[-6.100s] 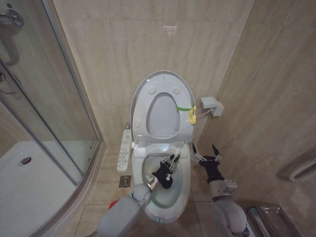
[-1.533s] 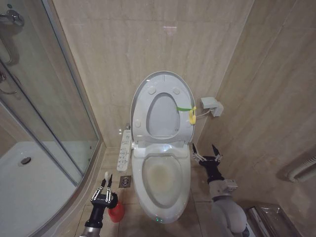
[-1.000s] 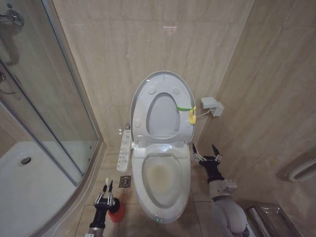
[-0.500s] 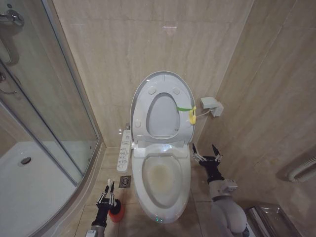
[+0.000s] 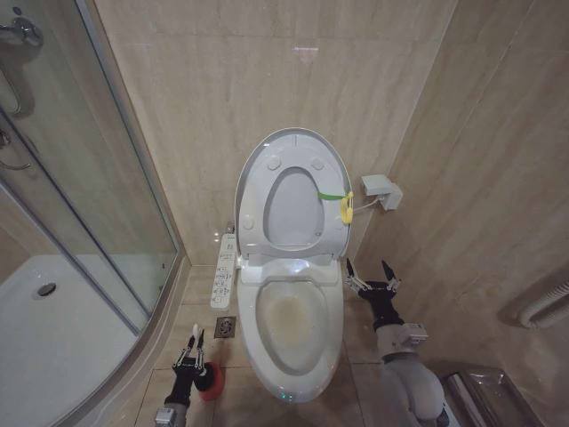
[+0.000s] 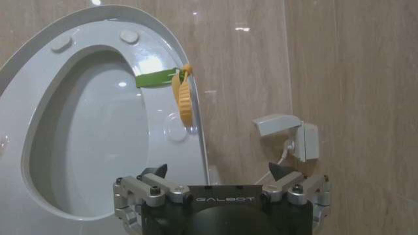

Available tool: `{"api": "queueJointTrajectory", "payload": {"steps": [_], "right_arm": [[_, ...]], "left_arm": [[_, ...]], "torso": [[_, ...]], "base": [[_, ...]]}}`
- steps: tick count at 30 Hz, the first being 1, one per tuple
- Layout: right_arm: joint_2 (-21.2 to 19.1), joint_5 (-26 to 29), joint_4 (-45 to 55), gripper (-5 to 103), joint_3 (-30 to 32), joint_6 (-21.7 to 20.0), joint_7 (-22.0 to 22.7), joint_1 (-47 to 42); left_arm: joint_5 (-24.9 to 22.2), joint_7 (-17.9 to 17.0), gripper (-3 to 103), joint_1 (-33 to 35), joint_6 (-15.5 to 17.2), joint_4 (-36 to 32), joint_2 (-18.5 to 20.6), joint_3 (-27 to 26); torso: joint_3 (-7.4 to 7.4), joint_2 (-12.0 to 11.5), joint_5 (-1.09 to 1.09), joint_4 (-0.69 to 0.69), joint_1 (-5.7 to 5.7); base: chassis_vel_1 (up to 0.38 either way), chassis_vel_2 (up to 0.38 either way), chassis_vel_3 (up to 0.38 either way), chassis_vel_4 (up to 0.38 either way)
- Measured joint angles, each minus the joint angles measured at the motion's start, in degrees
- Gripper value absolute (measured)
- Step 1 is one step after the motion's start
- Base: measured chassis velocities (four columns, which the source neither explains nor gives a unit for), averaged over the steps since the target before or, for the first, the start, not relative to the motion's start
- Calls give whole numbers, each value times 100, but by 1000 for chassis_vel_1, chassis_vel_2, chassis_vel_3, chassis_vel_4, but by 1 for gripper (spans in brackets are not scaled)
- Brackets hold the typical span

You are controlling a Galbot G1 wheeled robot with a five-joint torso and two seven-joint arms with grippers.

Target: Open the toilet lid, clean the toilet bowl with a toilet brush, close the toilet lid, and flush.

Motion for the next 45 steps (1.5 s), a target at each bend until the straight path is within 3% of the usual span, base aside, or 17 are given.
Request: {"api": "queueJointTrajectory", "payload": {"steps": [13, 34, 45], "right_arm": [[0, 0, 0, 100, 0, 0, -1, 0], [0, 0, 0, 100, 0, 0, 0, 0], [0, 0, 0, 100, 0, 0, 0, 0]], "left_arm": [[10, 145, 18, -547, -7, 759, -38, 150], [179, 174, 18, -616, -4, 774, -39, 182], [212, 320, 18, -672, -4, 1170, -83, 240]], "torso": [[0, 0, 0, 0, 0], [0, 0, 0, 0, 0], [0, 0, 0, 0, 0]], "base": [[0, 0, 0, 0], [0, 0, 0, 0], [0, 0, 0, 0]]}}
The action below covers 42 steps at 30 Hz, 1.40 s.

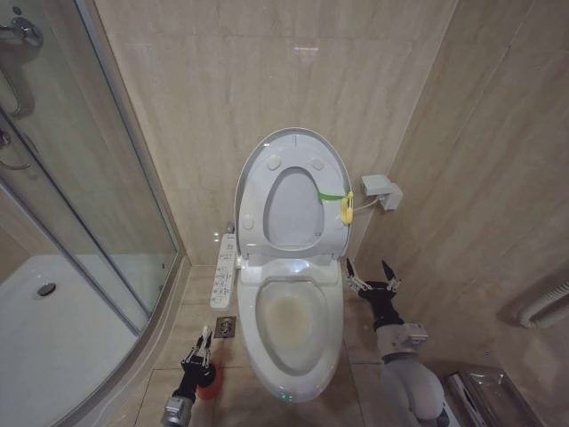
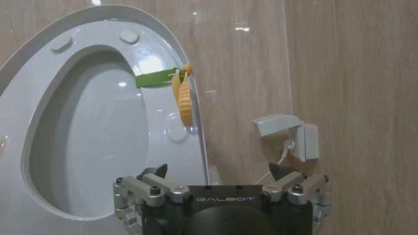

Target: Open the toilet lid, clean the toilet bowl with a toilet brush, close the toilet lid, and flush.

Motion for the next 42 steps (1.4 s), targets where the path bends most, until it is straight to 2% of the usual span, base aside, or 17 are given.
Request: {"api": "queueJointTrajectory", "payload": {"steps": [6, 14, 15, 21, 22, 28, 29, 32, 35, 36, 37, 40, 42], "right_arm": [[0, 0, 0, 100, 0, 0, 0, 0], [0, 0, 0, 100, 0, 0, 0, 0], [0, 0, 0, 100, 0, 0, -1, 0], [0, 0, 0, 100, 0, 0, -1, 0], [0, 0, 0, 100, 0, 0, 0, 0], [0, 0, 0, 100, 0, 0, -1, 0], [0, 0, 0, 100, 0, 0, 0, 0], [0, 0, 0, 100, 0, 0, 0, 0], [0, 0, 0, 100, 0, 0, 0, 0], [0, 0, 0, 100, 0, 0, 0, 0], [0, 0, 0, 100, 0, 0, 0, 0], [0, 0, 0, 100, 0, 0, 0, 0], [0, 0, 0, 100, 0, 0, -2, 0]], "left_arm": [[-1, 42, 18, -45, 0, 127, 1, 8], [125, -184, 18, 108, 57, -53, 50, 50], [133, -208, 26, 135, 71, -86, 50, 50], [151, -365, 26, 335, 122, -338, 48, 34], [159, -409, 54, 431, 138, -478, 50, 4], [268, -599, 54, 806, 177, -1105, 95, -96], [348, -661, 81, 867, 152, -1208, 105, -134], [536, -816, 81, 1025, 115, -1507, 146, -255], [618, -930, 81, 1273, 188, -2118, 218, -414], [636, -945, 100, 1370, 227, -2370, 232, -468], [636, -945, 100, 1370, 227, -2370, 232, -468], [649, -959, 100, 1673, 389, -3200, 266, -623], [649, -959, 100, 1753, 434, -3433, 272, -671]], "torso": [[0, 0, 0, 0, 0], [0, 0, 0, 0, 0], [0, 0, 0, 0, 0], [0, 0, 0, 0, 0], [0, 0, 0, 0, 0], [0, 0, 0, 0, 0], [0, 0, 0, 0, 0], [0, 0, 0, 0, 0], [0, 0, 0, 0, 0], [0, 0, 0, 0, 0], [0, 0, 0, 0, 0], [0, 0, 0, 0, 0], [0, 0, 0, -1, 0]], "base": [[0, 0, 0, 0], [0, 0, 0, 0], [0, 0, 0, 0], [0, 0, 0, 0], [0, 0, 0, 0], [0, 0, 0, 0], [0, 0, 0, 0], [0, 0, 0, 0], [0, 0, 0, 0], [0, 0, 0, 0], [0, 0, 0, 0], [0, 0, 0, 0], [0, 0, 0, 0]]}}
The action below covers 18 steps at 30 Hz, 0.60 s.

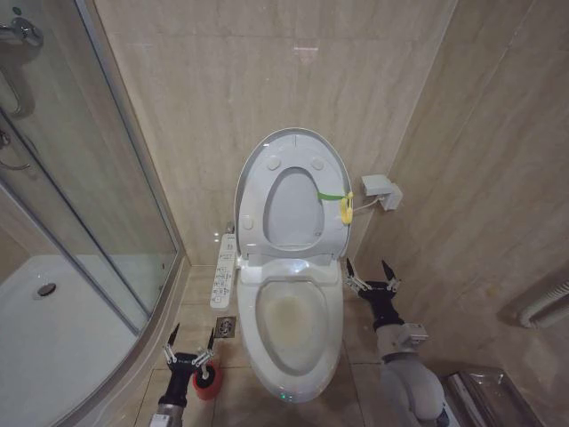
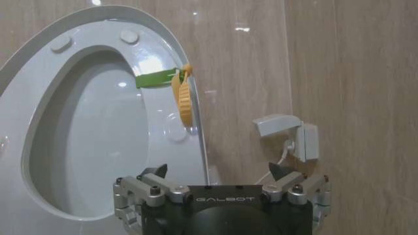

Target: Open the toilet lid, clean the toilet bowl with a toilet brush, close the toilet lid, and flush.

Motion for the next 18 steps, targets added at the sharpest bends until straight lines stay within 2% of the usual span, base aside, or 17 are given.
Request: {"api": "queueJointTrajectory", "payload": {"steps": [3, 5, 7, 9, 11, 17, 18], "right_arm": [[0, 0, 0, 100, 1, 0, 2, 0], [0, 0, 0, 100, 1, 0, 1, 0], [0, 0, 0, 100, 0, 0, 1, 0], [0, 0, 0, 100, 0, 0, 2, 0], [0, 0, 0, 100, 0, 0, 2, 0], [0, 0, 0, 100, 1, 0, 3, 0], [0, 0, 0, 100, 0, 0, 1, 0]], "left_arm": [[-10, -31, 100, 281, 262, -835, 41, -182], [-19, -39, 100, 335, 326, -999, 52, -222], [-114, -43, 100, 540, 622, -1604, 101, -366], [-173, -41, 100, 604, 720, -1793, 118, -412], [-397, 2, 100, 871, 1049, -2512, 185, -671], [-598, 311, 100, 1218, 1302, -3196, 243, -1287], [-725, 350, 100, 1297, 1460, -3347, 239, -1438]], "torso": [[0, 0, 0, 1, 0], [0, 0, 0, 0, 0], [0, 0, 0, 1, 0], [0, 0, 1, 1, 0], [0, 0, 0, 0, 0], [0, 0, 0, 1, 0], [0, 0, 0, 1, 0]], "base": [[0, 0, 0, 0], [0, 0, 0, 0], [0, 0, 0, 0], [0, 0, 0, 0], [0, 0, 0, 0], [0, 0, 0, 0], [0, 0, 0, 0]]}}
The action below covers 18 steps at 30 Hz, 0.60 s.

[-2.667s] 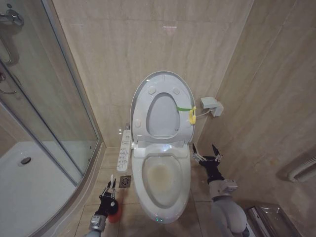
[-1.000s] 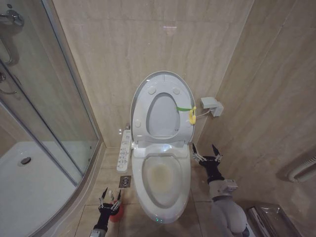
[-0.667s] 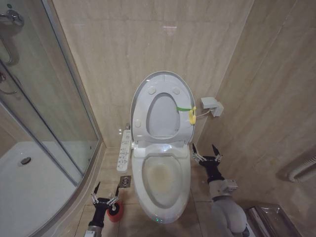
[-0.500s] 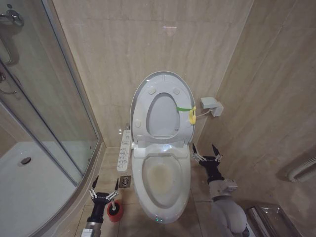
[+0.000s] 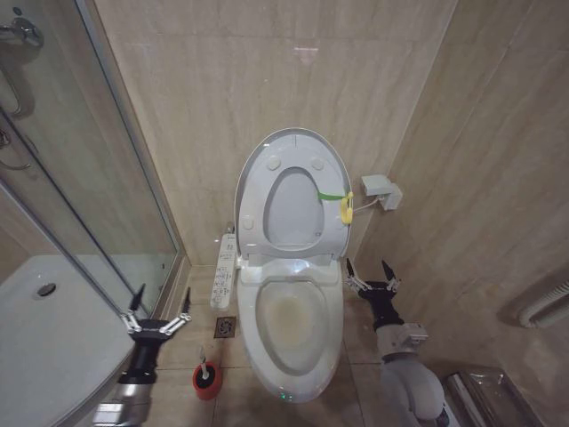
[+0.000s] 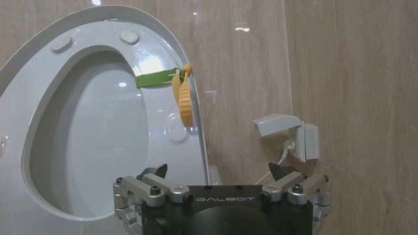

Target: Open the toilet lid, clean the toilet bowl with a toilet brush, close the toilet lid, and flush.

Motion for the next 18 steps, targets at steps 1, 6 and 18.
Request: {"api": "queueJointTrajectory", "payload": {"steps": [1, 6, 18], "right_arm": [[0, 0, 0, 100, 0, 0, 0, 0], [0, 0, 0, 100, 0, 0, 1, 0], [0, 0, 0, 100, 0, 0, 1, 0]], "left_arm": [[-129, 11, 100, 50, 154, -107, -28, -99], [-436, 12, 100, 261, 716, -447, -216, -237], [-610, 405, 100, 393, 977, -473, -430, -368]], "torso": [[0, 0, 0, -1, 0], [0, 0, -1, 0, 0], [0, 0, -1, -1, 0]], "base": [[0, 0, 0, 0], [0, 0, 0, 0], [0, 0, 0, 0]]}}
